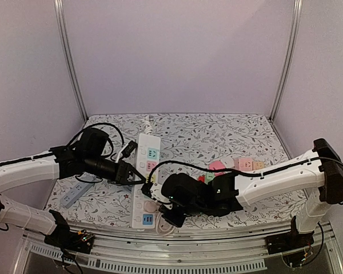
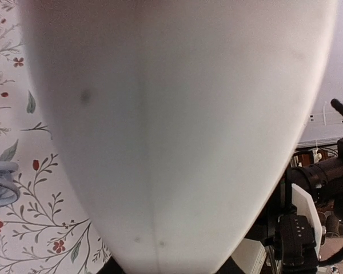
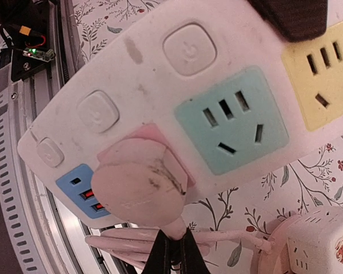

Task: Pull the plug off the socket

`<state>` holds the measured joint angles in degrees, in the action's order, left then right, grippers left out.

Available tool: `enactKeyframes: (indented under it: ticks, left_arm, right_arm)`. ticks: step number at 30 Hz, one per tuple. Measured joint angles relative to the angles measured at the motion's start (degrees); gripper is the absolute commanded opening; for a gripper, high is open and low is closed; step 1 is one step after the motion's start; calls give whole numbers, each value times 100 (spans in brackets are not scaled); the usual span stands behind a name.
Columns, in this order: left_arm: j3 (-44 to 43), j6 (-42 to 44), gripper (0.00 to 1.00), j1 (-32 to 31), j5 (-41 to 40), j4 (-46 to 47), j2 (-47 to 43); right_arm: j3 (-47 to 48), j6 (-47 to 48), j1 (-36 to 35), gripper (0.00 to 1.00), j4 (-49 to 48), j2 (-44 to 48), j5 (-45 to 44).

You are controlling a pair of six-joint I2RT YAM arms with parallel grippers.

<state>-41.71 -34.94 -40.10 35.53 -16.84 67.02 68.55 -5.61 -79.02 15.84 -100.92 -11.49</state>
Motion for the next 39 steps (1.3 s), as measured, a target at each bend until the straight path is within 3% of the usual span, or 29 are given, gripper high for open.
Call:
enactKeyframes:
  ticks: [10, 22, 39]
  left_arm:
    - [90, -42, 0, 31, -52, 13, -57]
    - [-284, 87, 0, -72, -715, -501, -151]
    - [-540, 238, 0, -168, -789, -691, -50]
  right_arm:
    - [0, 50, -57, 0, -94, -94, -210]
    - [-7, 24, -20, 0, -129, 72, -289]
    - [59, -22, -7, 0, 98, 186, -236]
